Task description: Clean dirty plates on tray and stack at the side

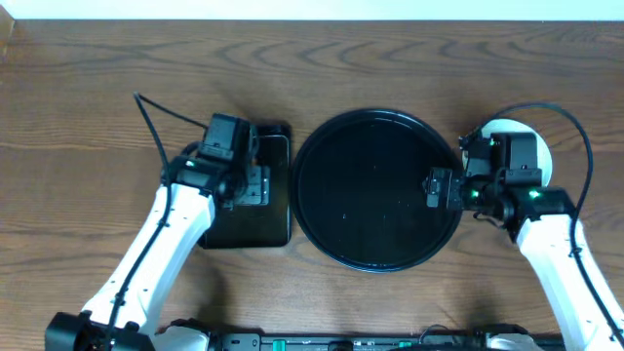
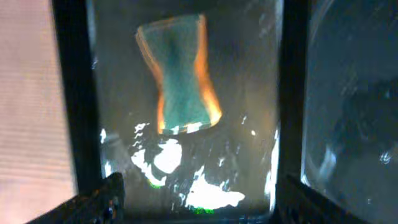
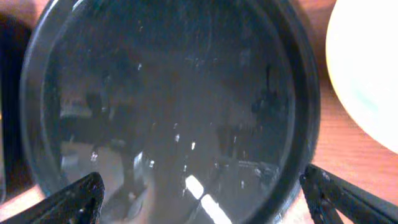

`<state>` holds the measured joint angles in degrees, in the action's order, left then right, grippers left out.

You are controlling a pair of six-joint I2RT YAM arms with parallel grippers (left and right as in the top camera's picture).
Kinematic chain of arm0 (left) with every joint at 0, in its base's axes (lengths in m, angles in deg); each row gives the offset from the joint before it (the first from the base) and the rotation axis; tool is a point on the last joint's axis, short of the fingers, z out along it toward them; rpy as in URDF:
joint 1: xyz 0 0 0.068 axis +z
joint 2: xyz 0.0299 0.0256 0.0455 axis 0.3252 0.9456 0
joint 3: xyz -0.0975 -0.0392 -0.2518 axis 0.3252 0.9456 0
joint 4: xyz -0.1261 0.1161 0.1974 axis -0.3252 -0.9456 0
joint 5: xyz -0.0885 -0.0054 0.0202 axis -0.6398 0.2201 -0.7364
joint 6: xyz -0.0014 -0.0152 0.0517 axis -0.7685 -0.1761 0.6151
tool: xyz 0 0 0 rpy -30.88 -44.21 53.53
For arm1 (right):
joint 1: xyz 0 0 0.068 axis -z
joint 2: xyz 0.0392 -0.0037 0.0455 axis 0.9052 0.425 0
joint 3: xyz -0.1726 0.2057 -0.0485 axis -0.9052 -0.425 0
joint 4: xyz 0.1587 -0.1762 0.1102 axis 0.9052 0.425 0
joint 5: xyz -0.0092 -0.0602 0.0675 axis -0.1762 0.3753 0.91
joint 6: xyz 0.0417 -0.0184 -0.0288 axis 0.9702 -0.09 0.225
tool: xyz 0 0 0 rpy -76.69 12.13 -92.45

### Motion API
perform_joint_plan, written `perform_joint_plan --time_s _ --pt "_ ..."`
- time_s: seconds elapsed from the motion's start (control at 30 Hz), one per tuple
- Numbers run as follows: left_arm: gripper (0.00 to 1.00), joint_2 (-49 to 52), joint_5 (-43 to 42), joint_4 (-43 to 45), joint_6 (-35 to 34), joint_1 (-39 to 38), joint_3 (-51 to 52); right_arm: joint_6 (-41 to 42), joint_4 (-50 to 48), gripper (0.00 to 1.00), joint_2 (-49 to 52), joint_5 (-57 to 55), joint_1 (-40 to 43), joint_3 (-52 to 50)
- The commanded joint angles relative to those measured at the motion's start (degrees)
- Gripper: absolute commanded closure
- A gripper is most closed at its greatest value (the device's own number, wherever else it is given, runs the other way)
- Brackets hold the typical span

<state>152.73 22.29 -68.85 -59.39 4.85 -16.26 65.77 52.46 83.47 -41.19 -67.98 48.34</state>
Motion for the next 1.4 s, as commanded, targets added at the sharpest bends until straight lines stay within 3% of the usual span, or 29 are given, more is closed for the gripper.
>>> perform_joint_plan --time_s 0.0,0.13,0.3,0.6,0.8,0.97,1.37 --pt "0.21 -1.86 -0.72 -8.41 -0.55 2.14 -2.97 -2.36 6.56 0.01 -0.22 -2.82 -0.28 5.05" --pt "0.21 -5.6 -0.79 -15.04 -0.11 3.3 -1.6 -0.31 10.91 0.01 -3.96 -6.93 -0.28 5.14" --pt "0.21 -14.64 -0.92 -15.34 -0.26 3.3 2.93 0.63 13.49 0.01 -12.5 -9.38 -0.28 4.22" --pt "0.2 -48.59 -0.87 -2.43 -0.46 3.3 17.84 0.61 11.04 0.01 -38.66 -12.09 -0.31 -3.72" --pt "0.2 -65.46 -0.92 -3.61 -0.59 3.3 20.24 0.61 12.31 0.01 -47.6 -12.52 -0.28 -4.42" --pt "0.2 -71.06 -0.92 -4.44 -0.59 3.3 20.24 0.61 15.37 0.01 -48.89 -12.52 -0.28 -4.42" --pt "0.19 -71.04 -0.92 -4.57 -0.59 3.3 20.24 0.61 26.16 0.01 -48.89 -12.55 -0.28 -4.42"
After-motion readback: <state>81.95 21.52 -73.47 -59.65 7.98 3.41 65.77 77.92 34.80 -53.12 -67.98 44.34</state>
